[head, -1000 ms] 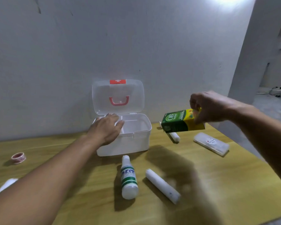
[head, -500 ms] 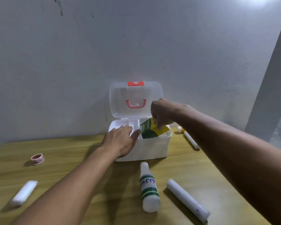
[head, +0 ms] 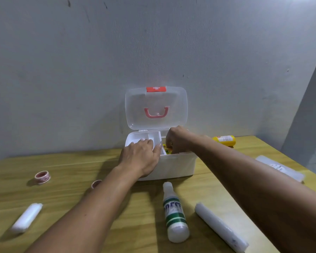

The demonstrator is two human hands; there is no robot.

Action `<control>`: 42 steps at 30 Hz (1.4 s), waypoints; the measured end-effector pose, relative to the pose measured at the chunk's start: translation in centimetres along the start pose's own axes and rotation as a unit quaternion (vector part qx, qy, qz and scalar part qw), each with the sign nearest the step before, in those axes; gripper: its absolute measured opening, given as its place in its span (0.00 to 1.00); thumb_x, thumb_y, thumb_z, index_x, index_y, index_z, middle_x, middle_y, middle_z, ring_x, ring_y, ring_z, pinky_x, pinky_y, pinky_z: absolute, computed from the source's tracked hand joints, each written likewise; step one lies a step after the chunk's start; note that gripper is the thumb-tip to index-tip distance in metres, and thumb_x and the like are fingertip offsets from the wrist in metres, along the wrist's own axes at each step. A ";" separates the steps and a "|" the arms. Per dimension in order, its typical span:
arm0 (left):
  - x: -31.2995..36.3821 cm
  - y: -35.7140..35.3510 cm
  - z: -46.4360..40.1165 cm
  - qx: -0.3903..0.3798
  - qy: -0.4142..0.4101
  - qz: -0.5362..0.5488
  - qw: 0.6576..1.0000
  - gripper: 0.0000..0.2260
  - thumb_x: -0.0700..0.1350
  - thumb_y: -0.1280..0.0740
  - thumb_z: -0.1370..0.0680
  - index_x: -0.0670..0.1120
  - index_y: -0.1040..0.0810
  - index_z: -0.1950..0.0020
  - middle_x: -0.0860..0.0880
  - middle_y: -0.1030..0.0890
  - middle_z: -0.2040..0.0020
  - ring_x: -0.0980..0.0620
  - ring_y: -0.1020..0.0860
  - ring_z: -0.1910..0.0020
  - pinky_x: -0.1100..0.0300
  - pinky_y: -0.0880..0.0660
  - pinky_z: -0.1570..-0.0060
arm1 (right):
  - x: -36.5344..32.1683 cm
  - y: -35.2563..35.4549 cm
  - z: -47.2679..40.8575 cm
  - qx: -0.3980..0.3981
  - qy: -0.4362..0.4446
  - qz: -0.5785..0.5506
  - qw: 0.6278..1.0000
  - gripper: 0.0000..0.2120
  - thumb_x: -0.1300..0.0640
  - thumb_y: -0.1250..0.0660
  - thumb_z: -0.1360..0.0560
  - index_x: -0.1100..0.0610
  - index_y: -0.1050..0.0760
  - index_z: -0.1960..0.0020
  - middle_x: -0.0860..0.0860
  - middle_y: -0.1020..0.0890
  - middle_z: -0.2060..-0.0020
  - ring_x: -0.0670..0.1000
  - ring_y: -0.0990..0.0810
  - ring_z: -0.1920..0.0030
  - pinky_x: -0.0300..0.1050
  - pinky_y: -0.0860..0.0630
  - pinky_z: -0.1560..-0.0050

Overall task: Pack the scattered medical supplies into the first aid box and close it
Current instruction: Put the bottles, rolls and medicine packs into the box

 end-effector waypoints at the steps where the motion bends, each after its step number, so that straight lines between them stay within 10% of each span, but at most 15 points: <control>1: 0.0 0.0 0.1 -0.001 0.002 0.002 1.000 0.24 0.57 0.55 0.19 0.44 0.27 0.42 0.43 0.23 0.38 0.39 0.26 0.40 0.48 0.31 0.47 | 0.0 0.3 0.4 0.001 -0.002 -0.006 1.000 0.13 0.59 0.25 0.32 0.61 0.17 0.48 0.56 0.15 0.52 0.54 0.19 0.56 0.44 0.21 0.54; 8: 0.0 -0.2 -0.4 -0.005 -0.012 -0.016 1.000 0.25 0.56 0.55 0.19 0.43 0.26 0.38 0.45 0.29 0.29 0.45 0.40 0.25 0.42 0.46 0.28 | -0.1 6.7 8.4 0.104 -0.022 -0.051 0.993 0.11 0.58 0.22 0.36 0.59 0.18 0.55 0.53 0.15 0.59 0.55 0.18 0.57 0.46 0.22 0.58; 18: 4.3 0.5 1.7 0.089 -0.075 0.057 0.992 0.18 0.50 0.48 0.18 0.44 0.25 0.37 0.47 0.31 0.27 0.49 0.40 0.24 0.46 0.48 0.26 | -0.1 2.8 18.0 0.011 -0.049 0.006 0.999 0.09 0.51 0.29 0.28 0.54 0.20 0.51 0.50 0.16 0.52 0.54 0.21 0.49 0.42 0.35 0.53; 24: 6.7 0.1 3.1 0.047 -0.111 0.073 0.990 0.18 0.50 0.46 0.19 0.45 0.27 0.34 0.48 0.30 0.28 0.49 0.39 0.24 0.46 0.48 0.25 | 3.1 0.2 19.0 -0.026 -0.103 -0.042 0.993 0.07 0.53 0.29 0.29 0.54 0.19 0.52 0.51 0.16 0.54 0.51 0.21 0.55 0.47 0.21 0.54; 34: 10.6 -0.1 3.8 0.059 -0.182 0.038 0.981 0.22 0.50 0.44 0.19 0.44 0.38 0.26 0.47 0.37 0.24 0.49 0.44 0.23 0.50 0.49 0.25 | 16.1 0.8 20.0 0.066 -0.303 0.042 0.950 0.10 0.53 0.32 0.30 0.56 0.22 0.51 0.55 0.19 0.52 0.60 0.21 0.51 0.48 0.22 0.55; 42: 12.5 -1.6 3.2 0.031 -0.193 0.015 0.981 0.25 0.53 0.46 0.19 0.44 0.41 0.25 0.47 0.40 0.22 0.51 0.46 0.22 0.52 0.53 0.23 | 21.6 -0.1 22.1 -0.022 -0.370 0.006 0.929 0.19 0.59 0.28 0.35 0.57 0.25 0.44 0.56 0.20 0.50 0.58 0.20 0.52 0.53 0.20 0.53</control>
Point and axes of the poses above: each hand's wrist, its own z-axis away from the middle knuckle, its own y-axis out of the back of the hand, x = y × z, the point moved 7 cm from there along -z, towards the middle knuckle
